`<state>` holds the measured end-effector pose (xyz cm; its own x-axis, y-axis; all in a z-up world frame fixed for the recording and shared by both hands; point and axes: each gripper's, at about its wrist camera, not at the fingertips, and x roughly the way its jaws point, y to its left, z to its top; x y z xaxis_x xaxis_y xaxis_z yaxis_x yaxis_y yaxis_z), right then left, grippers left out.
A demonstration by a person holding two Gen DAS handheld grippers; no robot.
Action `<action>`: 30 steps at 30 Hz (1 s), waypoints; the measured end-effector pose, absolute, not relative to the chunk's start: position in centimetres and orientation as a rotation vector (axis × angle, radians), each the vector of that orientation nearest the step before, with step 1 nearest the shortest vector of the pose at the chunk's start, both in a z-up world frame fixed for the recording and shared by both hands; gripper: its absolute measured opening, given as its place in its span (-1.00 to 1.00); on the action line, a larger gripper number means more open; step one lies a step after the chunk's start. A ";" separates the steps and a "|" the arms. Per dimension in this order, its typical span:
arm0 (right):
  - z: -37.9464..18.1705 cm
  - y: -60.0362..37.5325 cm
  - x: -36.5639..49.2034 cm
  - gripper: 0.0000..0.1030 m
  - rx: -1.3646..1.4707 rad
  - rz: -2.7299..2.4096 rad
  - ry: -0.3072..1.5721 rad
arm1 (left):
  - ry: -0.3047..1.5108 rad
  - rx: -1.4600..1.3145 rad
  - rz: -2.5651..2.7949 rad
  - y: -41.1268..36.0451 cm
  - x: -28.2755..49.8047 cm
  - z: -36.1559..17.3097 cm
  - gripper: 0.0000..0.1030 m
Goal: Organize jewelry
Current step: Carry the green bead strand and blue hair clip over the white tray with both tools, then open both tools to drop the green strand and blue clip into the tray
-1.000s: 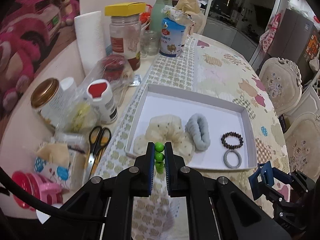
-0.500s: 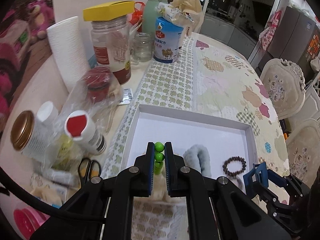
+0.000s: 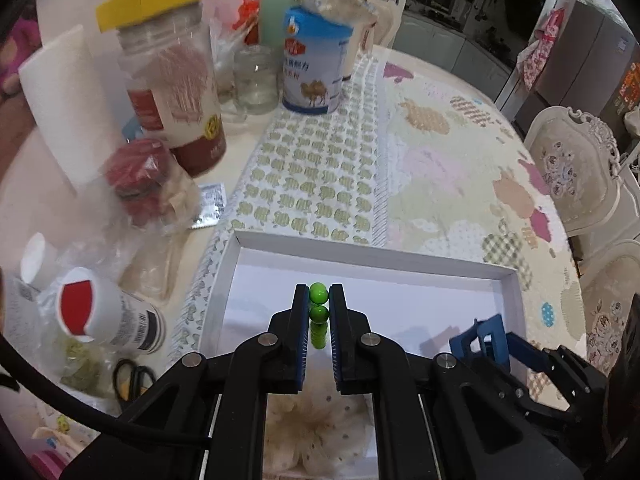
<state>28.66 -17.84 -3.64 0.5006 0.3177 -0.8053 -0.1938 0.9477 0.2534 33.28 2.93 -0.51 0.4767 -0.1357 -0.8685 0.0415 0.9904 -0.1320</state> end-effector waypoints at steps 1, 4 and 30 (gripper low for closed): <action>-4.0 -17.8 29.2 -0.03 0.145 0.308 1.006 | 1.082 -0.100 -0.103 3.1 33.5 -1.2 -0.84; -5.0 -17.3 30.6 -0.03 0.155 0.302 1.018 | 1.112 -0.105 -0.088 3.7 33.6 -2.8 -0.84; -4.6 -17.3 29.0 0.22 0.187 0.255 1.003 | 1.120 -0.107 -0.003 6.0 28.9 -4.4 -0.41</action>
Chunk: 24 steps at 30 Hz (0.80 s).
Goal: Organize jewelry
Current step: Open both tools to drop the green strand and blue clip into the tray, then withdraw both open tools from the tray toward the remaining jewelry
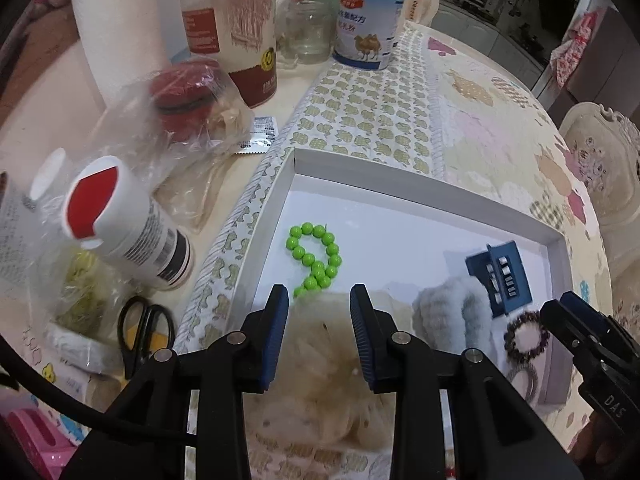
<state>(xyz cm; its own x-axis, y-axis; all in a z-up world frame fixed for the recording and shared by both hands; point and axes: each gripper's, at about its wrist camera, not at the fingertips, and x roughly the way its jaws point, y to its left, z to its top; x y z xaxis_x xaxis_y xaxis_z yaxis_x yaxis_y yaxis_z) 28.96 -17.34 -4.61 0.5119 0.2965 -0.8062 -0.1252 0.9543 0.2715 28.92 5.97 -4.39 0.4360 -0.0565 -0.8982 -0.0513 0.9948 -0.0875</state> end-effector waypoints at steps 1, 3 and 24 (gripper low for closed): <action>-4.4 -17.4 28.6 0.22 0.187 0.255 1.000 | 1.113 -0.094 -0.001 5.8 28.5 -4.2 -0.41; -4.0 -17.4 27.5 0.22 0.185 0.249 0.997 | 1.100 -0.077 -0.001 5.5 27.6 -3.7 -0.41; -1.3 -18.6 18.8 0.24 0.195 0.222 0.959 | 1.042 -0.031 -0.012 3.1 18.3 -1.3 -0.41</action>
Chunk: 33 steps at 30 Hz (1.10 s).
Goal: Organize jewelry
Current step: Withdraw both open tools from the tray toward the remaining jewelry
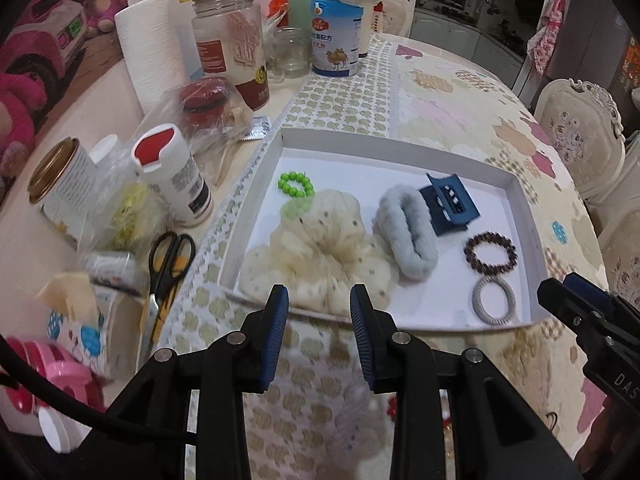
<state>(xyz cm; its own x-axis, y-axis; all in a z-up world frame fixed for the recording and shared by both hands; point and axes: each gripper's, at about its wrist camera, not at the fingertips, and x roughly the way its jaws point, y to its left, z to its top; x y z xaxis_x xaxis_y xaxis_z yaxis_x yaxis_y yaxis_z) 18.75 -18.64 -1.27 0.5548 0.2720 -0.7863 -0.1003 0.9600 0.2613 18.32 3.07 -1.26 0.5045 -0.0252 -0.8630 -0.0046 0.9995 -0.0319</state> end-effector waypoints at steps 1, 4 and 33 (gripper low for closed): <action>-1.2 -18.7 18.3 0.25 0.193 0.220 0.958 | 1.041 -0.030 -0.015 2.9 17.8 -1.2 -0.41; -0.8 -19.1 17.3 0.26 0.192 0.217 0.955 | 1.044 -0.031 -0.018 2.5 16.6 -1.2 -0.41; 0.0 -26.2 6.7 0.30 0.160 0.155 0.962 | 1.113 -0.063 0.000 1.6 8.6 -2.9 -0.41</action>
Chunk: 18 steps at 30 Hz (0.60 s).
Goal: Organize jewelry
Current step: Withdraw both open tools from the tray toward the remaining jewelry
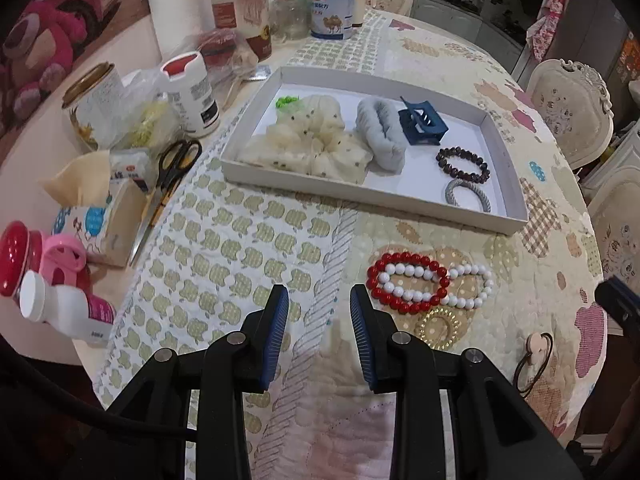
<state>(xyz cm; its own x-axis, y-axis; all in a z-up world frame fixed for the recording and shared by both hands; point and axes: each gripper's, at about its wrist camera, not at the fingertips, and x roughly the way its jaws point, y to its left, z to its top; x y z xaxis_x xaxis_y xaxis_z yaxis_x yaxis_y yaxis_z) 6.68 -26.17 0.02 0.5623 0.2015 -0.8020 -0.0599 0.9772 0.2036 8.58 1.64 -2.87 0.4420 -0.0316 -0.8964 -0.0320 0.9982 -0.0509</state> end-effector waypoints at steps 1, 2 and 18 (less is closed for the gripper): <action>-0.3 -26.5 6.4 0.30 0.158 0.150 0.969 | 1.117 -0.065 0.002 1.7 8.5 -3.0 -0.41; -0.6 -26.8 6.1 0.30 0.157 0.146 0.976 | 1.120 -0.066 0.003 1.7 8.5 -3.1 -0.41; -4.9 -30.8 3.4 0.30 0.200 0.091 1.073 | 1.188 -0.099 -0.124 -2.2 10.4 -4.7 -0.41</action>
